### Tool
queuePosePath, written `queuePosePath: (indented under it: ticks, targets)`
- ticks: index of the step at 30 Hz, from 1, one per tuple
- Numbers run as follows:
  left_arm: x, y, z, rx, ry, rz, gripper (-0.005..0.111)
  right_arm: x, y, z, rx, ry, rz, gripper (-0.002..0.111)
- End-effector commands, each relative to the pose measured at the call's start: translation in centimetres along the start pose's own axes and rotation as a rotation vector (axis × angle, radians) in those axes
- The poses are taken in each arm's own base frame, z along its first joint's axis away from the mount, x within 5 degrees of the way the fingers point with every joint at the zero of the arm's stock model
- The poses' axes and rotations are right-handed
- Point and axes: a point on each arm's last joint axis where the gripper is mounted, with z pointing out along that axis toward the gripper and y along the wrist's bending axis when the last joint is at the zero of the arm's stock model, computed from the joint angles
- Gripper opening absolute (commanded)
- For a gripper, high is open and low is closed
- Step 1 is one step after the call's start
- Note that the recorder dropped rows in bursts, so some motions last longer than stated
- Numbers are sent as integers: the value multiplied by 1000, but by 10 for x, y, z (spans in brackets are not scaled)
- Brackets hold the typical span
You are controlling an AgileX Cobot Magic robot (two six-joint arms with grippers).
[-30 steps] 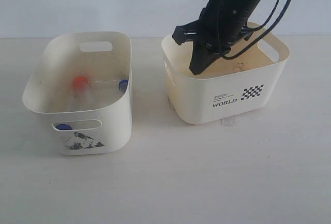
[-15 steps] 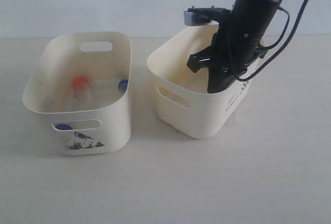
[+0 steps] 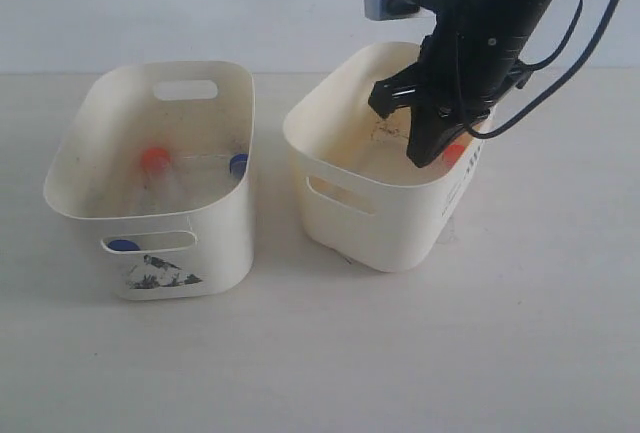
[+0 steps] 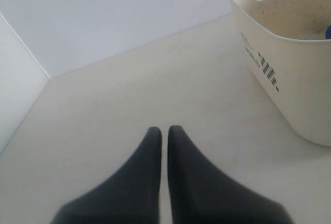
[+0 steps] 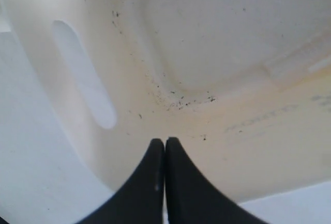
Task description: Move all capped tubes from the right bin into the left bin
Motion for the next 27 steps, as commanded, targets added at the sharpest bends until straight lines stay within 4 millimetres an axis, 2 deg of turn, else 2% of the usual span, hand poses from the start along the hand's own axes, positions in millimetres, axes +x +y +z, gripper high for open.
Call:
queuePosePath:
  ticks: [1, 12, 20, 24, 27]
  targets:
    - [-2, 0, 0, 4, -10, -12, 4, 1, 3, -5, -17, -14, 2, 0]
    - [-2, 0, 0, 4, -10, -12, 4, 1, 4, -5, -26, -17, 30, 0]
    - [-2, 0, 0, 4, -10, -12, 4, -2, 14, -4, -90, -30, 42, 0]
    - [-2, 0, 0, 4, -10, -12, 4, 0, 26, 3, -76, -2, 7, 0]
    - [-2, 0, 0, 4, -10, -12, 4, 5, 26, 10, -54, 34, 10, 0]
